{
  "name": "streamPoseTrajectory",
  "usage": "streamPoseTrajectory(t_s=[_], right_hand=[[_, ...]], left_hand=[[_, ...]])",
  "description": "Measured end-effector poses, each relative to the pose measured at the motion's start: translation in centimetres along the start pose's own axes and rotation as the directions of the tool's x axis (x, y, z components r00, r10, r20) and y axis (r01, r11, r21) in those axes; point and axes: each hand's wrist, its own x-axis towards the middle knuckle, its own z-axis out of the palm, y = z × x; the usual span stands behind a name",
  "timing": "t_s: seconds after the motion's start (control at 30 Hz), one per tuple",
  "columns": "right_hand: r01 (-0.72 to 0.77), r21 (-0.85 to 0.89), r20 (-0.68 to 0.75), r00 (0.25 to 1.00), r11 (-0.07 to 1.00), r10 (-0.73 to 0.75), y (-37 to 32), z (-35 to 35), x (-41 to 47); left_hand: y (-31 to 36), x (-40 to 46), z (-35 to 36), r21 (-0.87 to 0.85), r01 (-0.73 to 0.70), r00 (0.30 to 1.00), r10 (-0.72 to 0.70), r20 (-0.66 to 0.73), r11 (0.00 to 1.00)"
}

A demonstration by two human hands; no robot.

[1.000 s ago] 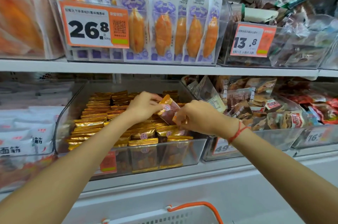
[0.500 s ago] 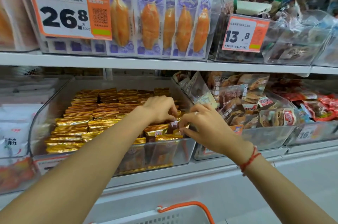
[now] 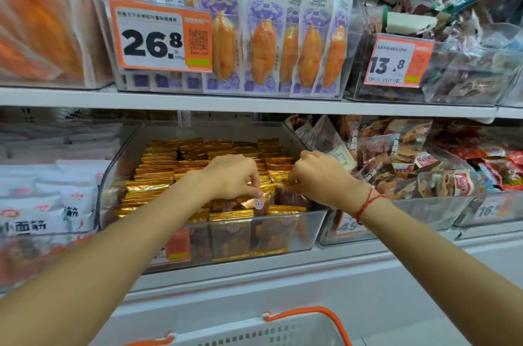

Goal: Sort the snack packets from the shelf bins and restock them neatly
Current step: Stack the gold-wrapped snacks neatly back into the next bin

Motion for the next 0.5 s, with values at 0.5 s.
streamPoseTrajectory(t_s=[0.5], right_hand=[[-0.106, 0.162, -0.273, 0.950, 0.981, 0.148, 0.2, 3.5, -6.2]], left_hand=[[3.9, 0.1, -0.2, -0.210, -0.071, 0.985, 0.102, 0.139, 0.975]])
